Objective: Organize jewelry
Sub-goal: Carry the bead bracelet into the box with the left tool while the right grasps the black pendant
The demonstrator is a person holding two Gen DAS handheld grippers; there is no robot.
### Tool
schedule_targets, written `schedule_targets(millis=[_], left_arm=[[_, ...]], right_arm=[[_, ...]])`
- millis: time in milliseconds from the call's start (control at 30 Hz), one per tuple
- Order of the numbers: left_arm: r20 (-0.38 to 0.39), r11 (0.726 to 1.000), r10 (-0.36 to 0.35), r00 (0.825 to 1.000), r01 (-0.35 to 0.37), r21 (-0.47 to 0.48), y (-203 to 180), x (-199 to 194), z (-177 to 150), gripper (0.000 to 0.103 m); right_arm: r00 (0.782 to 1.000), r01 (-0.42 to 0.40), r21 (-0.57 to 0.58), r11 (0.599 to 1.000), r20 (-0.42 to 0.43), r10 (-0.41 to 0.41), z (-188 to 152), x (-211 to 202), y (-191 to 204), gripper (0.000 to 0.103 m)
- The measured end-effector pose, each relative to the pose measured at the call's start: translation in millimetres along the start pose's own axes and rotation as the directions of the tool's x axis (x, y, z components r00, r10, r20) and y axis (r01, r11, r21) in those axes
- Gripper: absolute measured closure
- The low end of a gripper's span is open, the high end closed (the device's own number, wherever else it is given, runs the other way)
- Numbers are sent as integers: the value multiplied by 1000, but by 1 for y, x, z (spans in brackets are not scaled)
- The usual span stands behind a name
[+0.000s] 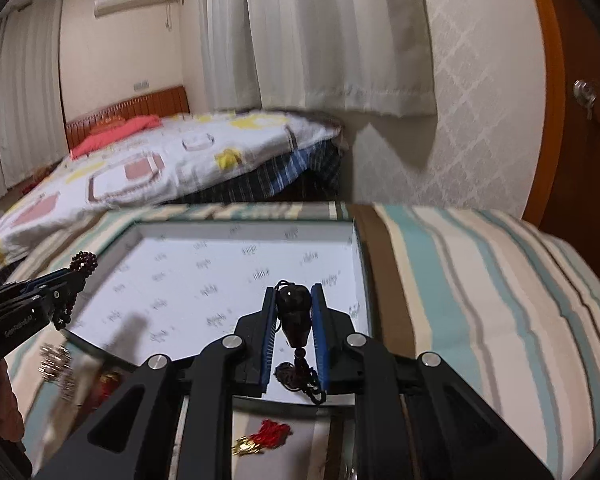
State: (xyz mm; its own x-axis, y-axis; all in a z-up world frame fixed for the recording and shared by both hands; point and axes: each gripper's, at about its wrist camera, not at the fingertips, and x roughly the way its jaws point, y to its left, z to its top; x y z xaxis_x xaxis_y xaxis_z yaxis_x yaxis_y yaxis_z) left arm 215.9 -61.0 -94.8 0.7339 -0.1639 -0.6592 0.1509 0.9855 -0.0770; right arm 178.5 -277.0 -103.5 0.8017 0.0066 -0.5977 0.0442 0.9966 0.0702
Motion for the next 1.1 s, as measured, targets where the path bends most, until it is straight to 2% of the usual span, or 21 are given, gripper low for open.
schedule_targets(millis=[167,333,500,700,900,1100], left_arm=[[-91,1000,8,996,-9,-14,6,29,-6,82],[-147,1000,9,989,-8,2,5,42,-13,81],[-141,999,30,990,-25,37,-2,42,-16,76],[-142,999,21,990,-16,38,-4,44,-14,64],[-138,999,10,990,-5,36,-6,43,-14,55],[-126,1000,-4,992,7,26,-6,42,-13,38]], right_arm=[[995,-3,6,1000,-96,3,-6,28,-2,85],[986,-1,3,1000,-166,1,-6,42,-2,85],[977,-5,7,1000,-211,7,-9,48,-4,85],[975,-4,13,1000,-224,7,-10,49,-6,83],[975,3,-3,1000,-222,-4,-9,49,-4,70],[977,7,-9,1000,-213,-8,-9,48,-3,62]])
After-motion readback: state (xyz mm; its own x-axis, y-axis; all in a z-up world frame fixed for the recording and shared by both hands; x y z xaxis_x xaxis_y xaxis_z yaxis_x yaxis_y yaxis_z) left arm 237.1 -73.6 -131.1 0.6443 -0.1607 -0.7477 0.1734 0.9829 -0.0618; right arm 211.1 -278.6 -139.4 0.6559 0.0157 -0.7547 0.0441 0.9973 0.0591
